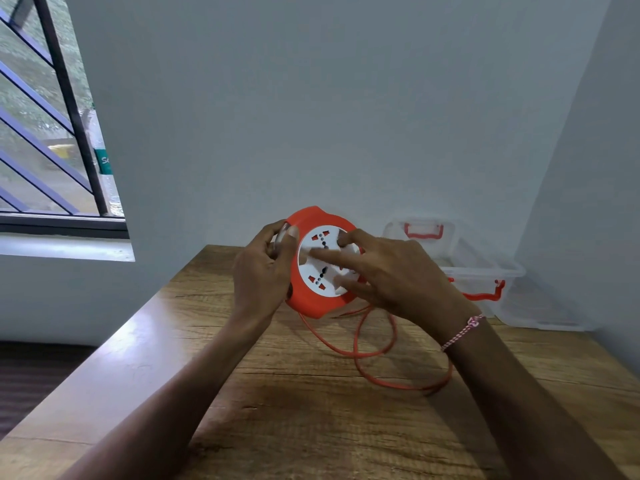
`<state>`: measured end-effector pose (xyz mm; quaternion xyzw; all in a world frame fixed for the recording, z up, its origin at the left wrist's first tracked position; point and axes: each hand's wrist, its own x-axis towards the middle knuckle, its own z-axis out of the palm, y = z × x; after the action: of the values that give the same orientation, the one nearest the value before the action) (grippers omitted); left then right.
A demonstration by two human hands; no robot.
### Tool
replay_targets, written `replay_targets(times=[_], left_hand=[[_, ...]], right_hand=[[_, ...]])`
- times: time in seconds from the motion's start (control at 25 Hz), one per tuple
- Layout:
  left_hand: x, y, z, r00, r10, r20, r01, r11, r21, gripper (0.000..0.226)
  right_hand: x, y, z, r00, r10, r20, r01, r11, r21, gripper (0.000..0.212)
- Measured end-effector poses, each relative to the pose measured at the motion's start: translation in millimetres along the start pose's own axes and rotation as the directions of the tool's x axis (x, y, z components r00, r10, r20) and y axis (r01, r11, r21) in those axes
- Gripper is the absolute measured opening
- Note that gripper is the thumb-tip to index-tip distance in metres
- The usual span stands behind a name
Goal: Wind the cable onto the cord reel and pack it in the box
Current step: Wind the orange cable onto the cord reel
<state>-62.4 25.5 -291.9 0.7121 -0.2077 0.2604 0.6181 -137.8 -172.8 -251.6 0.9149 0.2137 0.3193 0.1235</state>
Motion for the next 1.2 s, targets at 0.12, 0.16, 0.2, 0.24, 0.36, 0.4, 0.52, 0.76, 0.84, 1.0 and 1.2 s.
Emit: replay_targets(times=[0.12, 0.16, 0.2, 0.24, 0.36, 0.4, 0.52, 0.76, 0.84, 1.0, 1.2], left_hand=[[0, -1, 1, 1.0, -0.004, 0.012, 0.004, 1.0, -0.004, 0.037], [-1, -2, 2, 1.0, 0.003, 0.009, -0.003, 1.0, 0.002, 0.039], [-1, -2, 3, 1.0, 0.016, 0.003, -0.016, 1.0, 0.009, 0.038], [-2, -2, 4, 1.0, 0.029, -0.003, -0.029, 1.0, 0.013, 0.035], [-8, 1, 8, 0.999, 0.047, -0.014, -0.047, 0.999, -0.019, 0.028], [-10, 2, 9, 0.999, 0.045, -0.013, -0.046, 0.999, -0.025, 0.03], [-11, 3, 11, 0.999, 0.042, -0.018, -0.042, 0.999, -0.007, 0.037], [-2, 1, 4, 0.996, 0.064, -0.056, -0.062, 0.998, 0.033, 0.026], [-1, 2, 2, 0.997, 0.055, -0.054, -0.054, 0.998, 0.035, 0.023], [0, 2, 1, 0.999, 0.023, -0.027, -0.023, 1.0, -0.013, 0.033], [-2, -1, 5, 0.998, 0.05, -0.025, -0.05, 0.999, -0.007, 0.036]], right_hand=[[1, -3, -2, 0.999, -0.02, -0.046, 0.019, 0.999, -0.036, 0.051], [1, -4, -3, 0.996, -0.021, -0.084, 0.018, 0.999, -0.033, 0.049], [0, -6, -3, 0.992, -0.018, -0.124, 0.015, 1.0, -0.027, 0.048], [-1, -7, -2, 0.987, 0.003, -0.16, -0.006, 1.0, -0.018, 0.049], [2, -18, 5, 0.922, 0.3, -0.245, -0.259, 0.947, 0.189, 0.062], [5, -24, 8, 0.867, 0.442, -0.231, -0.363, 0.876, 0.317, 0.063], [10, -30, 15, 0.751, 0.643, -0.146, -0.496, 0.697, 0.518, 0.055], [4, -9, 6, 0.973, 0.154, -0.174, -0.138, 0.985, 0.101, 0.049], [2, -4, 2, 0.995, 0.044, -0.089, -0.043, 0.999, 0.017, 0.053], [2, -4, -1, 1.0, 0.001, -0.027, -0.004, 0.995, -0.1, 0.059], [-2, -9, -2, 0.991, 0.051, -0.125, -0.054, 0.998, -0.021, 0.048]])
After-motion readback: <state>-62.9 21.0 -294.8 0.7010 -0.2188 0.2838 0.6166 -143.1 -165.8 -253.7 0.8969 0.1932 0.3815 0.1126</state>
